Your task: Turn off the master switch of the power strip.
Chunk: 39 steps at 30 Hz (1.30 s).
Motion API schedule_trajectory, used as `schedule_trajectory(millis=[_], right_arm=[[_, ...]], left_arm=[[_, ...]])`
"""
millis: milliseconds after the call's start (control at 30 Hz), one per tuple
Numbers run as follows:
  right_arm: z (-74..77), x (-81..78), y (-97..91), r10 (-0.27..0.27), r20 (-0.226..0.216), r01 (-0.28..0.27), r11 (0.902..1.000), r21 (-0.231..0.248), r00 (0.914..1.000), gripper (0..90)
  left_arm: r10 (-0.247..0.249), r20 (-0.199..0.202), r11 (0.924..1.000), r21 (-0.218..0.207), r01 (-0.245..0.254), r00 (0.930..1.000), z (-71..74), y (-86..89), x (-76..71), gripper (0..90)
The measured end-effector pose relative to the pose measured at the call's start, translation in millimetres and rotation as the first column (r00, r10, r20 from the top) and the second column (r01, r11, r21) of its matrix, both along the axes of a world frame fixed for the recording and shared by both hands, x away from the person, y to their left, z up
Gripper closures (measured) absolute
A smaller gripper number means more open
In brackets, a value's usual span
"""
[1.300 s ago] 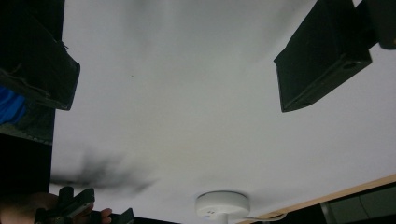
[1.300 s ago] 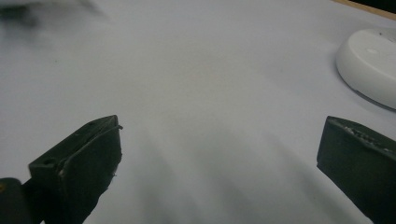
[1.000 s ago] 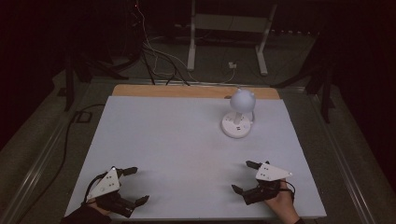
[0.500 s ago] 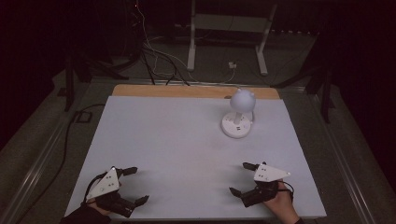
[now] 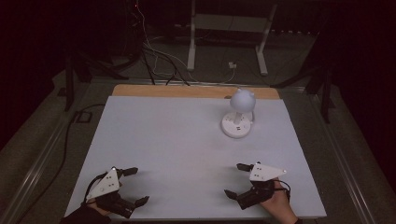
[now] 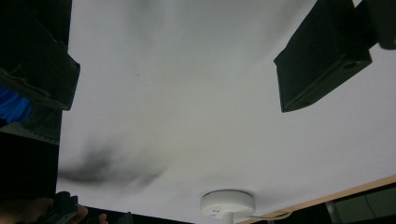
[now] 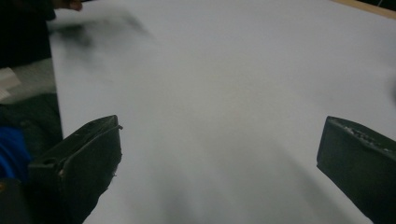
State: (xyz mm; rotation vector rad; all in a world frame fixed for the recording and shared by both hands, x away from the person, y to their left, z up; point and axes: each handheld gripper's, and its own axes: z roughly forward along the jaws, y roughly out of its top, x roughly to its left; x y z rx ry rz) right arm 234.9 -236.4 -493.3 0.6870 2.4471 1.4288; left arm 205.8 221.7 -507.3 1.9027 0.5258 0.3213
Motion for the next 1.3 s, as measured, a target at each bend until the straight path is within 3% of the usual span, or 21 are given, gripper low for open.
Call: schedule_trajectory(millis=[500, 933, 1300], right_arm=[[19.9, 8.4, -0.5, -0.053, 0.040, 0.052, 0.9984, 0.024, 0.9978, 0.0], [36.3, 25.5, -2.9, -0.118, 0.065, 0.116, 0.9924, 0.041, 0.9908, 0.0], [42.8, 42.6, -0.8, -0.143, 0.075, 0.141, 0.9894, 0.037, 0.9869, 0.0]], left_arm=[[0.007, 0.002, 1.0000, -0.007, -0.007, 1.0000, 0.6, 1.1, 0.2, 0.2], [0.008, 0.005, 0.9999, -0.006, -0.008, 1.0000, 1.0, 1.1, -0.2, 0.2], [0.011, 0.010, 0.9999, -0.006, -0.011, 0.9999, 1.3, 0.6, -0.7, 0.2]])
